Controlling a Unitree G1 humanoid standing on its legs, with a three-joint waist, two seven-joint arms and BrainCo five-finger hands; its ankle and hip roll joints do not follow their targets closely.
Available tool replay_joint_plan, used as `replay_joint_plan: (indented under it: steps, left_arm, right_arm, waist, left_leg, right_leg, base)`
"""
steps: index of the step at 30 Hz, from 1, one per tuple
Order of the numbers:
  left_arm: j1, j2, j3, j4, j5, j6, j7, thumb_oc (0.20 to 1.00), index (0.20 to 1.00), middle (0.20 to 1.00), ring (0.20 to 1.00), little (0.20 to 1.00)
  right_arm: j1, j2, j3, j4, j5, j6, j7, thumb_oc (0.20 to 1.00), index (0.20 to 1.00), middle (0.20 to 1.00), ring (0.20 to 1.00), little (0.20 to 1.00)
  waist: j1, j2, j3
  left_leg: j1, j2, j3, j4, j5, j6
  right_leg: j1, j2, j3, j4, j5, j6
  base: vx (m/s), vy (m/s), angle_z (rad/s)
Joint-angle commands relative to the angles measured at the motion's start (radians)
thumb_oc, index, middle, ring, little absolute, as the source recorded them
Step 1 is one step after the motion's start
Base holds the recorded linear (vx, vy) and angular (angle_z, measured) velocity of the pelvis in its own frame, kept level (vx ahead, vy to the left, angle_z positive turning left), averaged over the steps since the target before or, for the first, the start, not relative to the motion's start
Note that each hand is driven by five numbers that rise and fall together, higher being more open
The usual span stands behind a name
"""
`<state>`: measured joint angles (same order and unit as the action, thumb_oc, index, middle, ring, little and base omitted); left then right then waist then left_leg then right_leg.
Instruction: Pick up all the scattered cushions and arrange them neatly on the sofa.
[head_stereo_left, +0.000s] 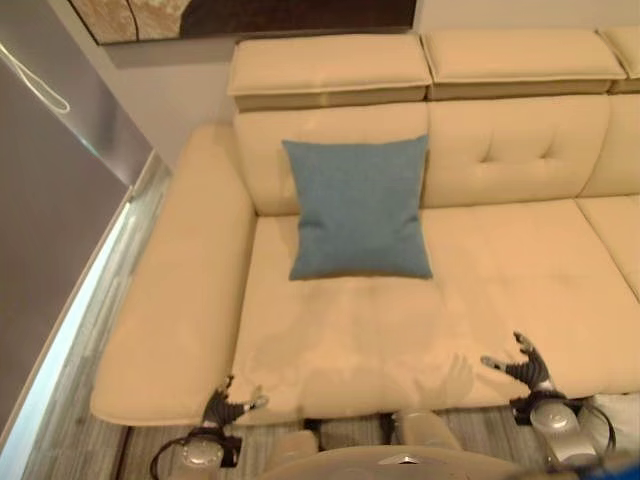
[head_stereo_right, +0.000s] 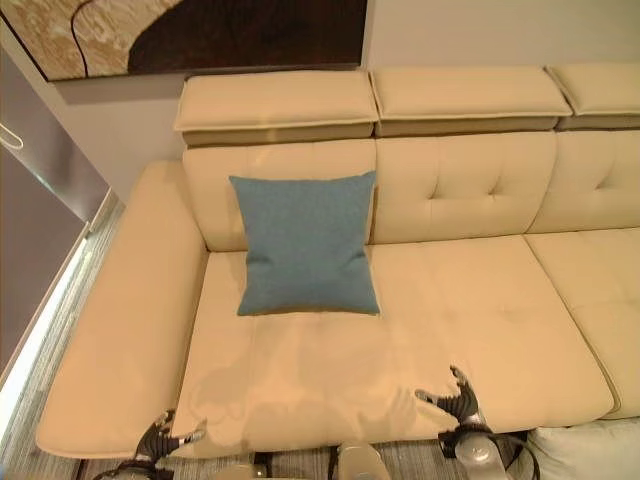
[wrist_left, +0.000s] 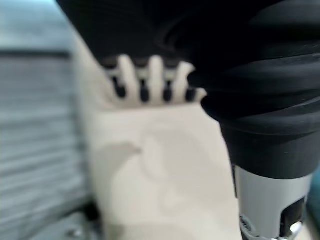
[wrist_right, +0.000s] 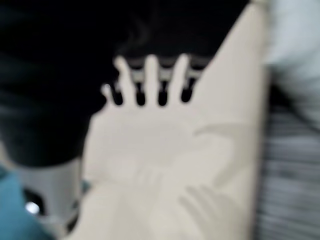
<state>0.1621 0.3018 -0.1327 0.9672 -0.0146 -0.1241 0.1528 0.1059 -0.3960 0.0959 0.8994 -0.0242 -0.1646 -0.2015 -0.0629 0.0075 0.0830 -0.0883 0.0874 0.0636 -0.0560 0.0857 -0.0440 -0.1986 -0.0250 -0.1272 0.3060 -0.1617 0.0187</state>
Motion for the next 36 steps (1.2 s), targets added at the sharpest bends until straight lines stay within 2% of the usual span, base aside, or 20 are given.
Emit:
replay_joint_plan:
  steps: [1, 2, 4, 7, 10, 11, 15, 17, 19, 20, 23, 24, 25, 26, 29, 30, 33, 34, 35, 36]
  left_arm:
    - [-0.059, 0.03, 0.014, 0.024, 0.052, -0.02, 0.008, 1.0, 1.0, 1.0, 1.0, 1.0]
    - [-0.063, 0.029, 0.016, 0.043, 0.055, -0.019, 0.004, 1.0, 1.0, 1.0, 1.0, 1.0]
    - [-0.083, 0.021, 0.022, 0.113, 0.062, -0.014, 0.001, 1.0, 1.0, 1.0, 1.0, 1.0]
    - [-0.105, 0.01, 0.024, 0.146, 0.071, -0.01, -0.001, 1.0, 1.0, 1.0, 1.0, 1.0]
    - [-0.118, -0.009, 0.015, 0.133, 0.046, -0.012, 0.004, 1.0, 1.0, 1.0, 1.0, 1.0]
    - [-0.125, -0.014, 0.01, 0.138, 0.046, -0.01, 0.003, 1.0, 1.0, 1.0, 1.0, 1.0]
    - [-0.153, -0.009, -0.006, 0.152, 0.055, -0.008, 0.003, 1.0, 1.0, 1.0, 1.0, 1.0]
    - [-0.162, 0.0, -0.002, 0.156, 0.053, -0.005, 0.005, 1.0, 1.0, 1.0, 1.0, 1.0]
    - [-0.167, 0.007, -0.004, 0.153, 0.054, -0.002, 0.003, 1.0, 1.0, 1.0, 1.0, 1.0]
    - [-0.173, 0.017, -0.01, 0.16, 0.068, 0.006, 0.001, 1.0, 1.0, 1.0, 1.0, 1.0]
    - [-0.165, 0.019, -0.007, 0.172, 0.068, 0.016, -0.006, 1.0, 1.0, 1.0, 1.0, 1.0]
    - [-0.165, 0.019, -0.007, 0.172, 0.068, 0.016, -0.006, 1.0, 1.0, 1.0, 1.0, 1.0]
    - [-0.154, 0.021, -0.001, 0.177, 0.064, 0.022, -0.012, 1.0, 1.0, 1.0, 1.0, 1.0]
    - [-0.152, 0.022, 0.001, 0.181, 0.064, 0.024, -0.016, 1.0, 1.0, 1.0, 1.0, 1.0]
    - [-0.14, 0.021, 0.008, 0.182, 0.053, 0.024, -0.017, 1.0, 1.0, 1.0, 1.0, 1.0]
    - [-0.132, 0.019, 0.008, 0.181, 0.052, 0.023, -0.017, 1.0, 1.0, 1.0, 1.0, 1.0]
    - [-0.134, 0.017, 0.006, 0.181, 0.05, 0.021, -0.014, 1.0, 1.0, 1.0, 1.0, 1.0]
    - [-0.143, 0.015, -0.004, 0.182, 0.05, 0.022, -0.014, 1.0, 1.0, 1.0, 1.0, 1.0]
    - [-0.171, 0.016, -0.025, 0.176, 0.053, 0.022, -0.012, 1.0, 1.0, 1.0, 1.0, 1.0]
    - [-0.172, 0.016, -0.025, 0.176, 0.052, 0.022, -0.012, 1.0, 1.0, 1.0, 1.0, 1.0]
  right_arm:
    - [-0.044, 0.005, 0.004, 0.048, 0.009, -0.004, 0.003, 1.0, 1.0, 1.0, 1.0, 1.0]
    - [-0.048, 0.004, 0.011, 0.078, 0.002, 0.003, 0.006, 1.0, 1.0, 1.0, 1.0, 1.0]
    - [-0.062, 0.006, 0.02, 0.13, -0.002, 0.011, 0.013, 1.0, 1.0, 1.0, 1.0, 1.0]
    - [-0.082, 0.004, 0.027, 0.18, -0.015, 0.028, 0.017, 1.0, 1.0, 1.0, 1.0, 1.0]
    - [-0.105, 0.003, 0.037, 0.21, -0.027, 0.042, 0.018, 1.0, 1.0, 1.0, 1.0, 1.0]
    - [-0.113, 0.01, 0.036, 0.221, -0.027, 0.049, 0.023, 1.0, 1.0, 1.0, 1.0, 1.0]
    - [-0.143, 0.03, 0.038, 0.253, -0.028, 0.071, 0.018, 1.0, 1.0, 1.0, 1.0, 1.0]
    - [-0.151, 0.041, 0.038, 0.259, -0.029, 0.081, 0.016, 1.0, 1.0, 1.0, 1.0, 1.0]
    - [-0.153, 0.044, 0.036, 0.261, -0.026, 0.086, 0.016, 1.0, 1.0, 1.0, 1.0, 1.0]
    - [-0.157, 0.055, 0.04, 0.272, -0.016, 0.089, 0.013, 1.0, 1.0, 1.0, 1.0, 1.0]
    - [-0.156, 0.059, 0.043, 0.292, -0.016, 0.088, 0.02, 1.0, 1.0, 1.0, 1.0, 1.0]
    - [-0.156, 0.059, 0.043, 0.292, -0.016, 0.088, 0.02, 1.0, 1.0, 1.0, 1.0, 1.0]
    - [-0.15, 0.063, 0.04, 0.298, -0.01, 0.087, 0.027, 1.0, 1.0, 1.0, 1.0, 1.0]
    - [-0.147, 0.063, 0.04, 0.3, -0.01, 0.085, 0.027, 1.0, 1.0, 1.0, 1.0, 1.0]
    - [-0.153, 0.063, 0.043, 0.287, -0.011, 0.084, 0.027, 1.0, 1.0, 1.0, 1.0, 1.0]
    - [-0.151, 0.067, 0.05, 0.273, -0.006, 0.08, 0.024, 1.0, 1.0, 1.0, 1.0, 1.0]
    - [-0.151, 0.067, 0.056, 0.264, -0.002, 0.075, 0.021, 1.0, 1.0, 1.0, 1.0, 1.0]
    - [-0.152, 0.068, 0.061, 0.259, 0.01, 0.072, 0.018, 1.0, 1.0, 1.0, 1.0, 1.0]
    - [-0.158, 0.067, 0.063, 0.257, 0.032, 0.069, 0.013, 1.0, 1.0, 1.0, 1.0, 1.0]
    - [-0.159, 0.067, 0.063, 0.257, 0.032, 0.069, 0.013, 1.0, 1.0, 1.0, 1.0, 1.0]
  waist:
    - [-0.008, -0.062, 0.054]
    - [-0.009, -0.066, 0.052]
    - [-0.008, -0.082, 0.054]
    - [-0.015, -0.085, 0.048]
    - [-0.018, -0.067, 0.039]
    - [-0.023, -0.068, 0.037]
    - [-0.021, -0.084, 0.048]
    - [-0.018, -0.09, 0.064]
    - [-0.018, -0.089, 0.072]
    - [-0.005, -0.087, 0.085]
    - [0.02, -0.066, 0.076]
    - [0.02, -0.067, 0.075]
    - [0.034, -0.06, 0.058]
    - [0.043, -0.061, 0.047]
    - [0.083, -0.075, 0.023]
    - [0.092, -0.089, 0.01]
    - [0.091, -0.092, 0.013]
    - [0.081, -0.099, 0.021]
    - [0.073, -0.105, 0.05]
    - [0.072, -0.104, 0.049]
  left_leg:
    - [0.014, 0.032, 0.057, 0.097, -0.042, -0.073]
    - [0.012, 0.027, 0.055, 0.124, -0.062, -0.068]
    - [0.016, 0.002, 0.041, 0.218, -0.14, -0.058]
    - [0.039, -0.027, -0.013, 0.335, -0.188, -0.052]
    - [0.09, -0.056, -0.086, 0.276, -0.215, -0.047]
    - [0.103, -0.064, -0.084, 0.247, -0.247, -0.038]
    - [0.104, -0.105, -0.05, 0.215, -0.287, -0.006]
    - [0.093, -0.116, -0.031, 0.216, -0.285, 0.002]
    - [0.083, -0.117, -0.028, 0.219, -0.281, 0.009]
    - [0.053, -0.118, -0.013, 0.226, -0.265, 0.025]
    - [0.052, -0.107, 0.004, 0.192, -0.232, 0.042]
    - [0.052, -0.107, 0.004, 0.192, -0.232, 0.042]
    - [0.053, -0.097, 0.01, 0.176, -0.219, 0.049]
    - [0.049, -0.097, 0.017, 0.175, -0.215, 0.054]
    - [0.018, -0.089, 0.063, 0.181, -0.199, 0.049]
    - [0.003, -0.086, 0.076, 0.181, -0.189, 0.044]
    - [-0.01, -0.079, 0.083, 0.19, -0.181, 0.037]
    - [-0.039, -0.071, 0.087, 0.209, -0.167, 0.023]
    - [-0.111, -0.051, 0.082, 0.274, -0.128, -0.008]
    - [-0.116, -0.05, 0.081, 0.279, -0.129, -0.009]
  right_leg:
    - [0.159, -0.03, 0.006, -0.285, 0.118, 0.101]
    - [0.158, -0.033, 0.008, -0.288, 0.123, 0.099]
    - [0.147, -0.054, 0.018, -0.285, 0.142, 0.1]
    - [0.119, -0.067, 0.038, -0.281, 0.17, 0.102]
    - [0.075, -0.065, 0.066, -0.277, 0.2, 0.116]
    - [0.06, -0.07, 0.072, -0.277, 0.214, 0.124]
    - [-0.003, -0.1, 0.081, -0.305, 0.292, 0.167]
    - [-0.035, -0.116, 0.07, -0.316, 0.319, 0.194]
    - [-0.048, -0.118, 0.065, -0.311, 0.308, 0.199]
    - [-0.039, -0.122, 0.046, -0.249, 0.261, 0.183]
    - [-0.001, -0.12, 0.011, -0.099, 0.189, 0.147]
    - [-0.002, -0.121, 0.011, -0.099, 0.189, 0.147]
    - [0.034, -0.114, 0.007, -0.036, 0.144, 0.136]
    - [0.071, -0.113, 0.0, -0.03, 0.126, 0.135]
    - [0.165, -0.125, -0.045, -0.086, 0.119, 0.138]
    - [0.197, -0.109, -0.046, -0.153, 0.095, 0.141]
    - [0.197, -0.091, -0.031, -0.187, 0.09, 0.139]
    - [0.2, -0.069, -0.003, -0.24, 0.081, 0.126]
    - [0.195, -0.057, -0.001, -0.26, 0.079, 0.107]
    - [0.193, -0.056, -0.003, -0.26, 0.079, 0.107]
  base:
    - [-0.14, -0.065, 0.14]
    - [-0.13, -0.01, 0.25]
    - [-0.15, 0.04, 0.25]
    - [-0.15, 0.126, 0.09]
    - [-0.13, 0.179, -0.03]
    - [-0.15, 0.192, -0.06]
    - [-0.17, 0.194, -0.43]
    - [-0.24, 0.142, -0.81]
    - [-0.25, 0.096, -0.44]
    - [-0.3, 0.12, -0.29]
    - [-0.26, 0.124, -0.38]
    - [-0.14, 0.053, -0.58]
    - [-0.13, 0.027, -0.44]
    - [-0.18, 0.018, -0.39]
    - [-0.18, -0.066, -0.32]
    - [-0.14, -0.094, -0.5]
    - [-0.13, -0.096, -0.71]
    - [-0.31, -0.142, -0.21]
    - [-0.32, -0.143, 0.03]
    - [-0.33, -0.072, 0.21]
